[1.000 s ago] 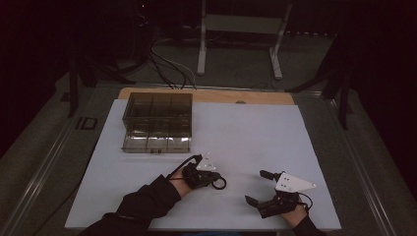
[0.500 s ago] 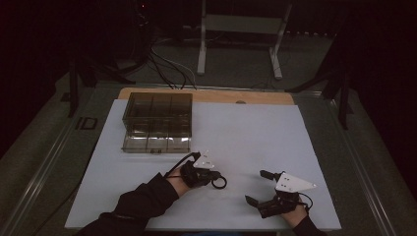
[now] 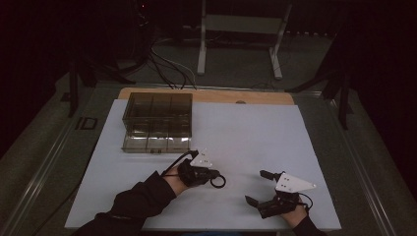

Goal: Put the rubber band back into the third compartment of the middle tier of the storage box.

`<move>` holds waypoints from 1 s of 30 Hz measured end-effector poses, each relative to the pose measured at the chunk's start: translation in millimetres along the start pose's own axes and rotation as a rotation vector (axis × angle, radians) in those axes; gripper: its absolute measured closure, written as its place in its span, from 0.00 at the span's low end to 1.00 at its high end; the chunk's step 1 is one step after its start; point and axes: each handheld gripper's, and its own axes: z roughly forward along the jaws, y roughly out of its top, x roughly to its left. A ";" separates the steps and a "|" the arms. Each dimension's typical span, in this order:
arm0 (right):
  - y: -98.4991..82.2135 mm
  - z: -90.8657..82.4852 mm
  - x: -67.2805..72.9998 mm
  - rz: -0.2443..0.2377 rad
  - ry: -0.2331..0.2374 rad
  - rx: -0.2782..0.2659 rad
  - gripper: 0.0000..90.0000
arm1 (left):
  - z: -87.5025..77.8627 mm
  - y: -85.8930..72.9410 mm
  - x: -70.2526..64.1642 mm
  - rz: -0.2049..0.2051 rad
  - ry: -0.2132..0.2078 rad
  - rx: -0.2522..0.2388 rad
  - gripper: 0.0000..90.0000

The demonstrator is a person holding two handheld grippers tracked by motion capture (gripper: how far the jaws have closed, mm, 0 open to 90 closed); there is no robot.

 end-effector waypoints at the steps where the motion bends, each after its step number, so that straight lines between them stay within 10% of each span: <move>1: 0.0 0.0 0.0 0.000 0.000 0.000 0.00 | 0.0 0.0 0.0 0.000 0.000 0.000 1.00; 30: 0.0 0.3 0.5 0.000 0.003 0.003 0.00 | -18.8 7.4 6.8 0.008 0.002 -0.019 1.00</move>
